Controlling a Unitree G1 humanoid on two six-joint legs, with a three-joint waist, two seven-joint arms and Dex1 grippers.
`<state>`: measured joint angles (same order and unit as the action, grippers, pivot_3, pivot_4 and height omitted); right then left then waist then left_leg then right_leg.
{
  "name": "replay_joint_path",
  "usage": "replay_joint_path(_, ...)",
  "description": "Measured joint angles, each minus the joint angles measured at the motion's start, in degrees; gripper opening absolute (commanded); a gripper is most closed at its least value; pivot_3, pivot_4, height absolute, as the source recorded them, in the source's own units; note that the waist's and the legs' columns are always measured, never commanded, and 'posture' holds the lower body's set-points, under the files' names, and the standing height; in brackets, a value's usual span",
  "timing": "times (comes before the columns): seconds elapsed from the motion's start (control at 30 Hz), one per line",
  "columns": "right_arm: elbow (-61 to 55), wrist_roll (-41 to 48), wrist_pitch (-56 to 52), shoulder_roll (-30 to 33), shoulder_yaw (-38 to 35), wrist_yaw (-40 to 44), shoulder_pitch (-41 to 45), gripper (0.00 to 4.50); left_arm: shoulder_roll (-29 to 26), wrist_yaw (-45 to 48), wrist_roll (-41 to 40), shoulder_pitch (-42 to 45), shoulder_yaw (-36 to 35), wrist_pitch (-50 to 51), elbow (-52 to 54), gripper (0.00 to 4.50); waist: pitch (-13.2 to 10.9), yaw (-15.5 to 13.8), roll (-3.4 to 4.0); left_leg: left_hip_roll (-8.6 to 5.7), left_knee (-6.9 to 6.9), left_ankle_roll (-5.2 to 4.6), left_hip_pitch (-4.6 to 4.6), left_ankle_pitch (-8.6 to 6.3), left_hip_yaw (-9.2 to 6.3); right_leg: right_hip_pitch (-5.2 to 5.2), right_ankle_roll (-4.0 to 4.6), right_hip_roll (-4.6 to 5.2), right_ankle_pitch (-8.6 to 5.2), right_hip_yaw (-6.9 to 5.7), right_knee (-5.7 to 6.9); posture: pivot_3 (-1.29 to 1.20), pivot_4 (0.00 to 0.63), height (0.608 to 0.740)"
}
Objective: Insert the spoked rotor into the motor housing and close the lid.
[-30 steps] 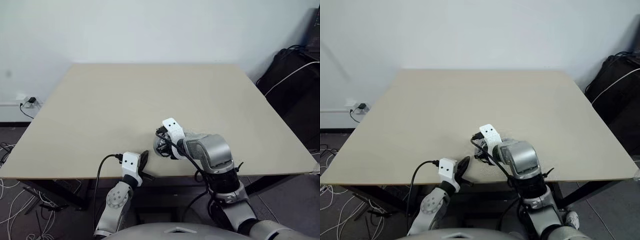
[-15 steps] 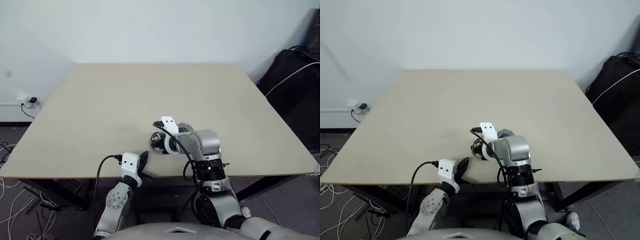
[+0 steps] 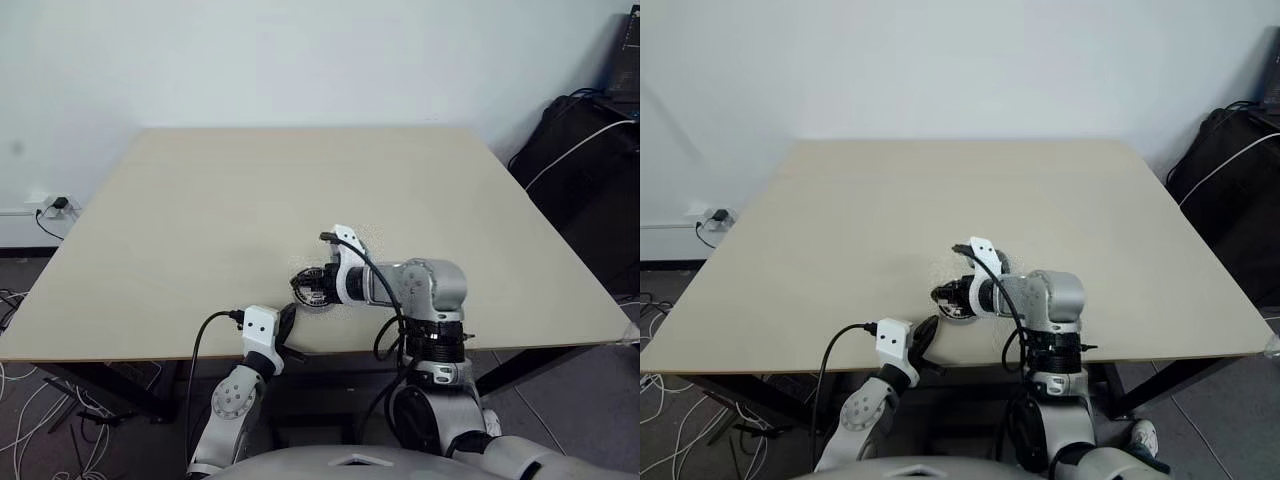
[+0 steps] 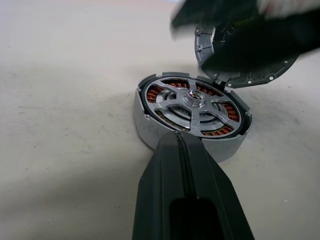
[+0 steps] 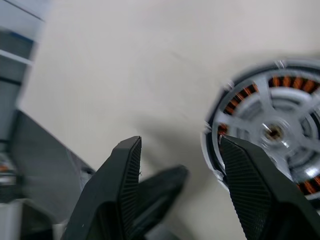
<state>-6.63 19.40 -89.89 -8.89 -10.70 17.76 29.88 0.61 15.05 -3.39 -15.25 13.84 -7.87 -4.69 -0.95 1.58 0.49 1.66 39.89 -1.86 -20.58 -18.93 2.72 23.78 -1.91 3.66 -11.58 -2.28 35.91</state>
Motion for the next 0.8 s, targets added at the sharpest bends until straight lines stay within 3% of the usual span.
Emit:
replay_joint_path(0.2, -7.4, 9.1, 4.9, -0.1, -3.8, 1.5, -0.9, 2.66, -0.4, 0.1, 0.0, 0.0, 0.0, 0.0, 0.0, 0.0, 0.0, 0.1, 0.02, 0.01, -0.02, 0.0, 0.0, 0.0, 0.0, 0.02, -0.11, 0.0, -0.08, 0.0, 0.0, 0.0, 0.0, 0.74)
replay_joint_path(0.37, -15.1, 11.2, 19.5, 0.1, 3.7, 4.7, -8.3, 2.66, -0.8, 0.2, 0.0, 0.2, 0.0, 0.1, 0.0, 0.0, -0.1, 0.2, 0.06, 0.0, -0.14, 0.0, -0.01, 0.0, 0.04, 0.08, -0.17, -0.01, -0.13, 0.05, -0.02, 0.0, 0.0, 0.74)
replay_joint_path(0.5, -21.0, 6.9, 36.3, 4.8, 10.7, 6.0, -14.9, 2.66, -1.1, 0.6, 0.0, 0.2, 0.1, 0.3, 0.0, 0.0, -0.1, 0.1, -0.01, -0.01, -0.15, -0.01, 0.02, -0.01, 0.02, 0.02, -0.22, 0.0, -0.18, 0.03, -0.08, 0.0, 0.0, 0.74)
replay_joint_path(0.7, -17.4, -11.5, 73.0, 17.8, 21.4, 8.5, -25.3, 2.66, -1.4, 1.5, 0.0, 0.3, 0.2, 1.3, 0.0, 0.0, -0.1, 0.2, -0.07, -0.04, -0.15, -0.01, 0.07, -0.01, 0.1, 0.01, -0.24, 0.01, -0.2, 0.09, -0.08, 0.0, 0.0, 0.74)
replay_joint_path(0.8, -15.9, -14.3, 80.4, 19.2, 22.7, 8.1, -29.8, 2.66, -1.4, 1.9, 0.0, 0.7, 0.3, 1.4, 0.0, 0.0, -0.1, 0.1, -0.12, 0.04, -0.15, 0.0, 0.12, -0.01, 0.1, -0.02, -0.22, -0.05, -0.21, 0.08, -0.04, 0.0, 0.0, 0.74)
